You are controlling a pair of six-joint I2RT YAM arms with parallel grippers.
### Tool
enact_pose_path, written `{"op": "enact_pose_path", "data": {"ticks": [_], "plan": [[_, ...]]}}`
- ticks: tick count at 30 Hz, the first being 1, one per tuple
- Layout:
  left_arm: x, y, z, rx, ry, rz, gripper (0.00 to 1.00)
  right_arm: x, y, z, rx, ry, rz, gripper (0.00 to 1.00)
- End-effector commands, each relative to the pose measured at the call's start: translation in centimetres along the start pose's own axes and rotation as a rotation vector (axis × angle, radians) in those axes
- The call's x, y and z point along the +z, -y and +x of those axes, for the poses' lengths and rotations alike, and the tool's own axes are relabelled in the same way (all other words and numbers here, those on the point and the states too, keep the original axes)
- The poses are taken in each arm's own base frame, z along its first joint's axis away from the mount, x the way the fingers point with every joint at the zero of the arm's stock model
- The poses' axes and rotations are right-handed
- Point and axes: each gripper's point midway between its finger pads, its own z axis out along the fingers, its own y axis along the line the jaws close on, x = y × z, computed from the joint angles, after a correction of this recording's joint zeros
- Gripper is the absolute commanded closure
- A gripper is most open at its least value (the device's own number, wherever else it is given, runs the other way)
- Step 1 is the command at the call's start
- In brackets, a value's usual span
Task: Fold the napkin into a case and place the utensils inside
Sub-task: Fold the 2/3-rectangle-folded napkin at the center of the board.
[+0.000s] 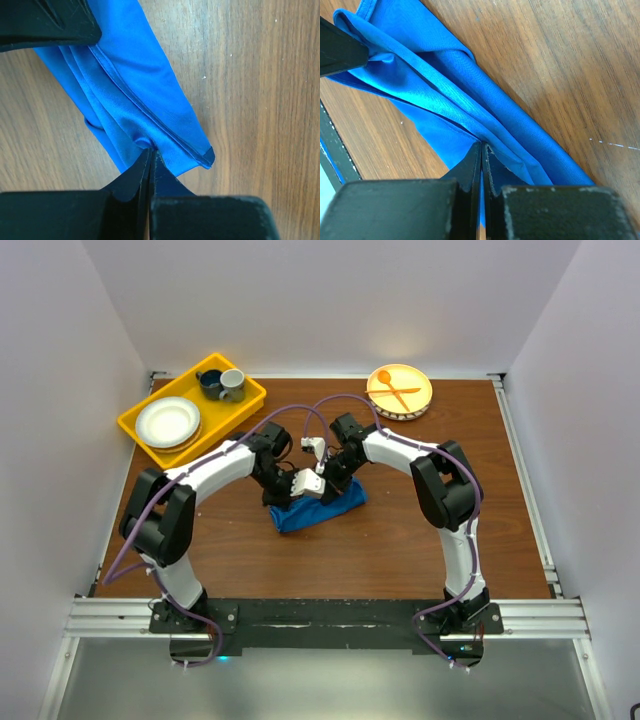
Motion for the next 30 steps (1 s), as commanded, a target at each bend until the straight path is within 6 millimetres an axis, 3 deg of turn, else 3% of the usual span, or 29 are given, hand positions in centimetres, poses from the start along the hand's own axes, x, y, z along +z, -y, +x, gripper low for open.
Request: {"op": "enact_pose_path", "data": {"ticks": [1,16,17,19,20,22,23,25,26,30], "plan": [[-1.7,-1.1,-1.9,0.018,0.054,-0.067,1.00,1.1,0.7,0.8,0.001,-0.035,0.024,1.00],[-4.6,-2.8,-1.6,-0.046,0.141,-0.179,1.00,1.1,0.7,0.9,0.005,-0.035,0.024,1.00],[-5.0,-3.1,-1.4,-0.074,0.159,-0.195,0.85,1.1,0.8,0.9,0.006,-0.036,0.024,1.00],[-5.9,-3.8,-1.0,-0.153,0.215,-0.217,0.64,1.1,0.7,0.8,0.007,-0.034,0.025,1.00],[-6.3,-3.9,-0.9,-0.187,0.243,-0.216,0.41,1.1,0.8,0.8,0.005,-0.031,0.025,1.00],[-7.3,-4.0,-0.3,-0.290,0.328,-0.204,0.25,1.2,0.7,0.7,0.009,-0.032,0.025,1.00],[-7.1,-3.5,0.1,-0.334,0.345,-0.182,0.18,1.1,0.8,0.7,0.011,-0.030,0.024,1.00],[-7.2,-3.1,0.8,-0.391,0.367,-0.174,0.14,1.2,0.8,0.7,0.015,-0.030,0.023,1.00],[-6.5,-2.2,1.4,-0.468,0.370,-0.152,0.00,1.3,0.8,0.8,0.017,-0.031,0.021,1.00],[-5.4,-1.5,2.1,-0.564,0.400,-0.156,0.00,1.3,0.7,0.7,0.022,-0.031,0.020,1.00]]}}
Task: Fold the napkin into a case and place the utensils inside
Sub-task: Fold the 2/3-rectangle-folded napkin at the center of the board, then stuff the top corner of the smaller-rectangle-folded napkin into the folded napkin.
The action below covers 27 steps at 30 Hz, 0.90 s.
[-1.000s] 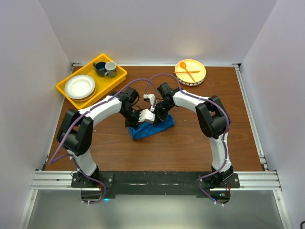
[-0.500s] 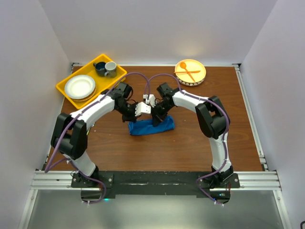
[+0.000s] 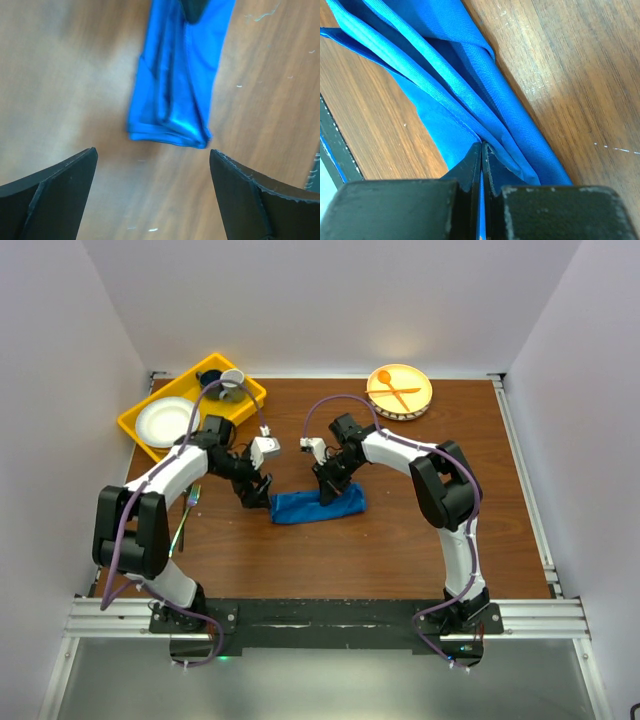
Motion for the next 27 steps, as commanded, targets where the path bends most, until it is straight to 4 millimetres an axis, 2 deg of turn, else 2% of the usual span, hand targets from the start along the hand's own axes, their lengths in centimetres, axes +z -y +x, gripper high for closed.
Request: {"op": "enact_pose_path", "data": {"ticks": [1,2,7,10,14,21,27], "plan": [[0.7,2.2,-0.5,-0.125,0.096,0.059,0.00,1.0,0.9,0.8,0.015,-0.032,0.026,1.00],[1.0,2.6,-0.1,-0.163,0.096,0.069,0.00,1.0,0.9,0.8,0.015,-0.032,0.025,1.00],[1.9,2.1,-0.5,-0.205,0.138,0.066,0.02,0.9,0.6,0.7,0.014,-0.028,0.021,1.00],[2.2,2.0,-1.1,-0.194,0.153,0.069,0.09,0.8,0.5,0.7,0.015,-0.024,0.013,1.00],[2.7,2.4,-1.6,-0.154,0.152,0.083,0.24,0.9,0.3,0.6,0.022,-0.023,0.005,1.00],[3.5,2.8,-1.2,-0.146,0.133,0.105,0.26,0.8,0.3,0.5,0.023,-0.016,0.007,1.00],[3.5,3.3,-0.5,-0.133,0.109,0.133,0.40,0.8,0.4,0.6,0.026,-0.020,0.008,1.00]]}}
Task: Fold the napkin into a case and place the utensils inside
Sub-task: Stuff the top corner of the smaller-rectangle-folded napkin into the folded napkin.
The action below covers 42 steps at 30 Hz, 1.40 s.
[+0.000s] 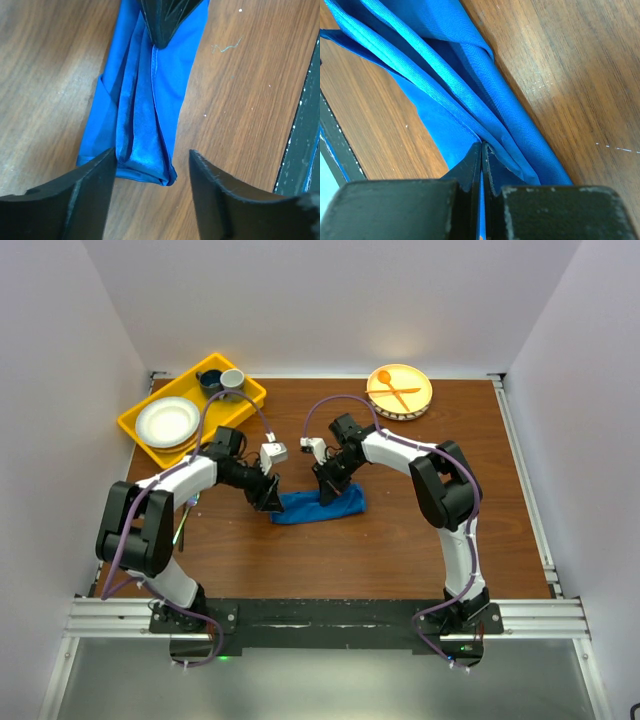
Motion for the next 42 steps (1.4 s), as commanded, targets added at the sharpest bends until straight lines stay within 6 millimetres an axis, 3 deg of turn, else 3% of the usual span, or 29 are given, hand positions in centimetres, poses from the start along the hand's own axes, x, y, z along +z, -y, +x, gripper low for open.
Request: {"op": "enact_pose_path", "data": {"ticks": [1,6,10,15,18,22,25,26,28,32,33,37,39,40,42], "plan": [[0.1,0.4,-0.5,0.050,0.014,0.041,0.43,0.8,0.5,0.4,0.008,-0.019,0.011,1.00],[0.2,0.9,-0.1,0.052,0.010,0.057,0.49,0.8,0.5,0.4,0.010,-0.019,0.011,1.00],[0.3,0.6,-0.3,0.066,0.013,0.045,0.63,0.6,0.3,0.3,0.011,-0.014,0.009,1.00],[0.8,0.9,0.1,0.086,-0.020,0.046,0.45,0.4,0.1,0.1,0.009,-0.006,0.007,1.00],[0.9,0.9,0.2,0.081,-0.020,0.037,0.45,0.4,0.1,0.1,0.012,-0.005,0.004,1.00],[1.1,0.4,0.4,0.081,-0.027,0.022,0.58,0.3,-0.2,0.1,0.015,-0.001,-0.003,1.00],[1.2,0.1,0.6,0.083,-0.035,0.010,0.81,0.1,-0.5,-0.1,0.010,0.007,-0.009,1.00],[1.2,0.0,0.8,0.078,-0.041,0.006,0.97,0.0,-0.8,-0.3,0.011,0.013,-0.021,1.00],[1.3,-0.1,1.0,0.082,-0.047,0.003,1.00,-0.4,-1.2,-0.6,0.009,0.024,-0.031,1.00],[1.2,0.3,0.9,0.089,-0.039,0.017,1.00,-2.0,-3.6,-1.9,-0.019,0.076,-0.109,0.79],[1.2,0.4,0.9,0.089,-0.038,0.022,1.00,-2.8,-4.4,-2.6,-0.043,0.102,-0.119,0.68],[1.1,0.9,0.7,0.096,-0.020,0.044,1.00,-4.7,-6.2,-4.1,-0.111,0.176,-0.152,0.43],[1.1,1.1,0.5,0.104,-0.011,0.058,1.00,-5.0,-6.5,-4.6,-0.149,0.218,-0.148,0.35],[1.1,1.2,0.5,0.105,-0.011,0.061,1.00,-5.3,-6.6,-5.1,-0.185,0.258,-0.138,0.24],[0.9,1.3,0.5,0.114,-0.004,0.068,1.00,-5.5,-6.5,-5.6,-0.214,0.297,-0.123,0.19]]}}
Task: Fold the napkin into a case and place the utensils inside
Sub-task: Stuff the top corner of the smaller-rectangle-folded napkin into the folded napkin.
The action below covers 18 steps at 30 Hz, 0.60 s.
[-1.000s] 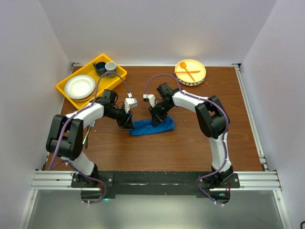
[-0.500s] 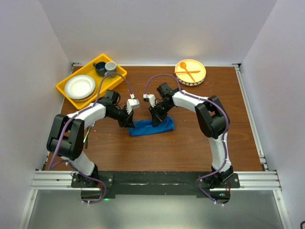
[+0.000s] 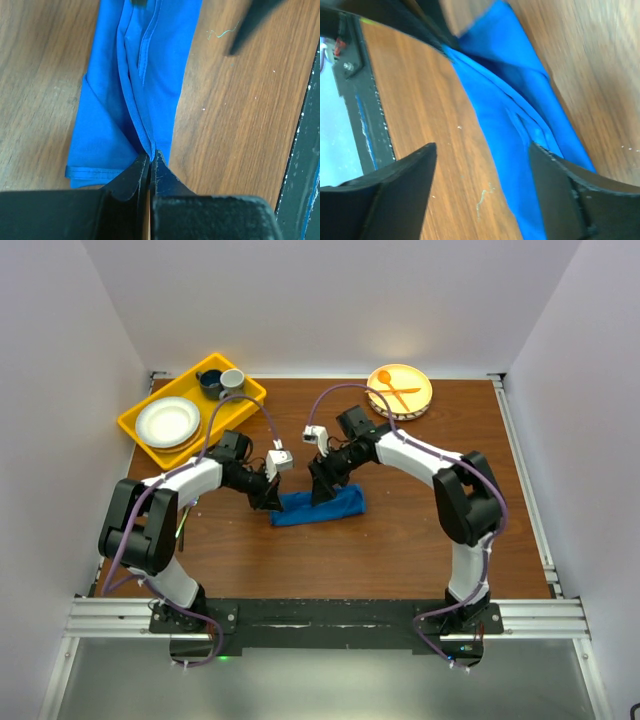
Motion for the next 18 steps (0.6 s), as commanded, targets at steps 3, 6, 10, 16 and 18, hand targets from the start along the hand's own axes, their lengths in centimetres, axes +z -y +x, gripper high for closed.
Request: {"op": "enact_pose_path", "data": {"ticks": [3,6,10,16,18], "plan": [[-0.6,0.9,-1.0,0.061,0.060,0.048,1.00,-0.7,-1.2,-3.9,-0.222,0.163,-0.005,0.13],[-1.0,1.3,-1.3,0.077,0.073,0.063,1.00,0.1,-0.4,-3.9,-0.272,0.157,0.002,0.12],[-1.3,1.5,-1.3,0.106,0.083,0.076,1.00,1.2,0.4,-4.4,-0.328,0.181,0.003,0.10],[-1.6,2.2,-0.8,0.152,0.084,0.111,1.00,2.8,0.3,-4.5,-0.421,0.182,0.006,0.08],[-1.7,2.3,-0.8,0.167,0.088,0.113,1.00,3.4,0.1,-4.3,-0.438,0.173,-0.004,0.08]]}}
